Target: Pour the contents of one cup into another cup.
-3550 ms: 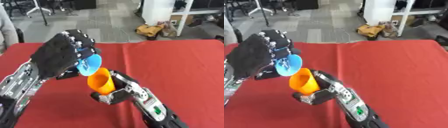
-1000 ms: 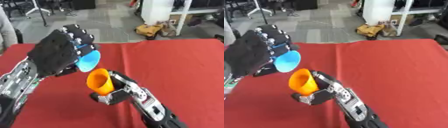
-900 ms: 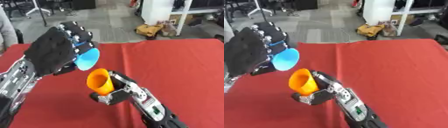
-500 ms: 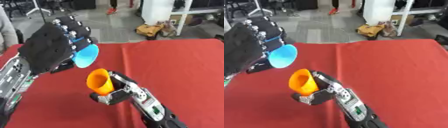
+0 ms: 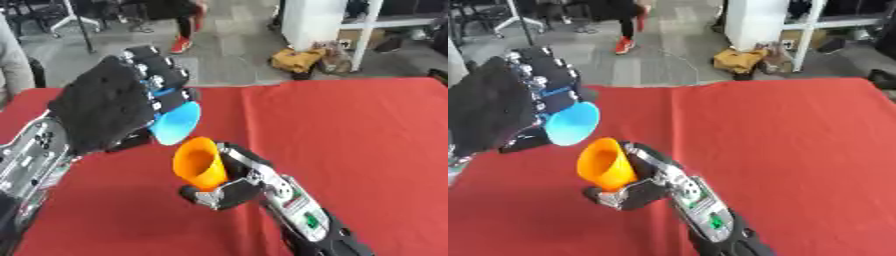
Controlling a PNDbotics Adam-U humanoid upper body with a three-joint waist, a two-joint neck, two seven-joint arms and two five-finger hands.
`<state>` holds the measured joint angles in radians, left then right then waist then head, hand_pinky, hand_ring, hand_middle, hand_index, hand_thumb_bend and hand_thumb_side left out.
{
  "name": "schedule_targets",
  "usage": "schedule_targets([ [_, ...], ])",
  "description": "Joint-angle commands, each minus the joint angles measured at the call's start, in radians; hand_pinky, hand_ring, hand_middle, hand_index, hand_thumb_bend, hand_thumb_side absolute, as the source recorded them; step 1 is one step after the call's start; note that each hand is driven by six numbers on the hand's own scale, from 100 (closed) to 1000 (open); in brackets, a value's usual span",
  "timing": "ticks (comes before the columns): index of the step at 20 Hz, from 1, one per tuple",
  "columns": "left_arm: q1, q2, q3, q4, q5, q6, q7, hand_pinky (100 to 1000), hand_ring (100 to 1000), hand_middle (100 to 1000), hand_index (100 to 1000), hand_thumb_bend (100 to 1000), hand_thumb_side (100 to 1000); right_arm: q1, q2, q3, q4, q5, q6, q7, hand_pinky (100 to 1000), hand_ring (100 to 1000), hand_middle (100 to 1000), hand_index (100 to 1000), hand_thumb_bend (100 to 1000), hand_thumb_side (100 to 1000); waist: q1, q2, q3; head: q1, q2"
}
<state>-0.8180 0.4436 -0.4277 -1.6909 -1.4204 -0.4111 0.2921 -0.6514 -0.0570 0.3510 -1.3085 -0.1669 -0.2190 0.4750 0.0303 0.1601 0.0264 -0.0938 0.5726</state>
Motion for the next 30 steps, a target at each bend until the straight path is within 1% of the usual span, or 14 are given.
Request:
schedule_targets([
  [1, -0.015, -0.004, -0.007, 0.023, -0.025, -0.015, 0.000, 442, 403, 355, 645, 639, 100, -0.017, 0.000, -0.009, -0.012, 0.003, -0.003, 0.002, 701, 425, 685, 754, 326, 100, 0.001, -0.016, -0.001, 0.002, -0.005],
  [10, -0.009, -0.016, -0.012, 0.063, -0.047, -0.017, 0.012, 443, 400, 352, 645, 638, 100, -0.015, 0.001, -0.009, -0.011, 0.004, -0.003, 0.004, 701, 425, 685, 754, 325, 100, 0.000, -0.016, -0.003, 0.002, -0.004],
  [17, -0.007, -0.015, -0.004, 0.062, -0.041, -0.009, 0.012, 444, 400, 352, 645, 638, 100, -0.014, 0.002, -0.010, -0.009, 0.004, -0.003, 0.002, 701, 426, 684, 753, 325, 100, 0.000, -0.017, -0.003, 0.002, -0.004],
  [21, -0.003, -0.012, 0.009, 0.055, -0.027, 0.002, 0.009, 446, 397, 352, 645, 638, 100, -0.012, -0.001, -0.016, 0.003, 0.015, -0.005, -0.008, 701, 425, 683, 751, 325, 100, 0.001, -0.017, -0.003, 0.000, -0.004],
  [24, 0.006, -0.012, 0.024, 0.049, 0.006, 0.014, 0.005, 447, 389, 348, 643, 642, 100, -0.009, -0.006, -0.033, 0.022, 0.041, -0.013, -0.034, 700, 425, 682, 750, 328, 100, 0.002, -0.018, -0.002, -0.001, -0.004],
  [27, 0.019, -0.014, 0.039, 0.053, 0.054, 0.029, -0.002, 449, 377, 344, 645, 636, 100, -0.004, -0.011, -0.064, 0.045, 0.086, -0.031, -0.077, 703, 437, 687, 753, 334, 100, 0.003, -0.019, -0.002, 0.001, -0.004],
  [30, 0.040, -0.020, 0.062, 0.062, 0.103, 0.056, -0.008, 452, 364, 340, 647, 632, 100, 0.003, -0.017, -0.120, 0.078, 0.134, -0.045, -0.126, 729, 470, 698, 760, 362, 100, 0.002, -0.020, -0.004, 0.002, -0.004],
])
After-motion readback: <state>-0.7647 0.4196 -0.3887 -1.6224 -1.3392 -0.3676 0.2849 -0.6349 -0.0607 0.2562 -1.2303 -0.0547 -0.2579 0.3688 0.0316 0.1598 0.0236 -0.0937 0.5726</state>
